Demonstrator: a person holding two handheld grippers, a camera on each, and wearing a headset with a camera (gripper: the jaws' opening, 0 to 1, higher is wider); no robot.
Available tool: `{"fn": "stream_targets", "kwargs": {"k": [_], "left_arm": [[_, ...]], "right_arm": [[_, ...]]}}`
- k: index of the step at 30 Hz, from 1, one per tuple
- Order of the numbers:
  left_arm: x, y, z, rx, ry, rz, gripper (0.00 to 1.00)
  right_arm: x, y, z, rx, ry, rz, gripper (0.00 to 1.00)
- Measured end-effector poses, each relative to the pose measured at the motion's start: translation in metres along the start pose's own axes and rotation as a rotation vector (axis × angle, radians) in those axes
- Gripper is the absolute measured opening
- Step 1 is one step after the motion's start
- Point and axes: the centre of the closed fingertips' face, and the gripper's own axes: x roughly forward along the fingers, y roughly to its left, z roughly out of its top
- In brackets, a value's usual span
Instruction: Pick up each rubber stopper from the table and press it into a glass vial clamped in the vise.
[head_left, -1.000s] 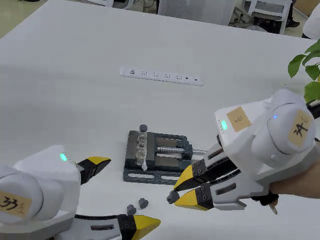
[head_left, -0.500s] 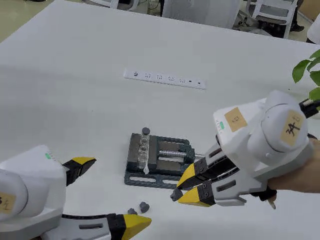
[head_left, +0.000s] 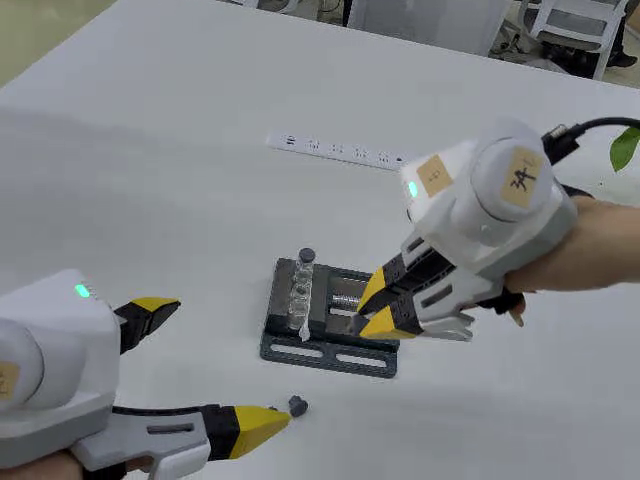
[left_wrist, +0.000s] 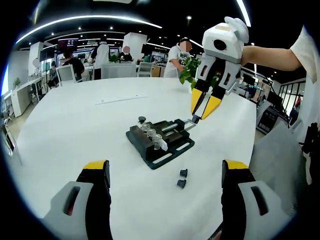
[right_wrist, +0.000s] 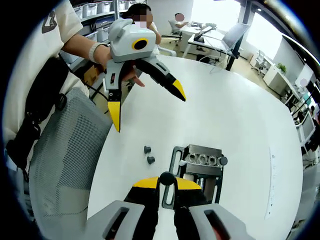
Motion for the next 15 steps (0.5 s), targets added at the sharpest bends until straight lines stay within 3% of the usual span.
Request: {"fn": "stream_targets", "kwargs": {"k": [7, 15], "left_arm": [[-0.002, -0.008, 0.003, -0.004, -0.013, -0.003, 0.83], [-0.004, -0.003, -0.001, -0.013, -0.011, 0.005, 0.81]], "right_arm": [[0.005, -0.028, 0.003, -0.061, 0.062, 0.006, 0.05], [0.018, -0.047, 0.007, -0.128, 0.113, 0.023, 0.05]]}}
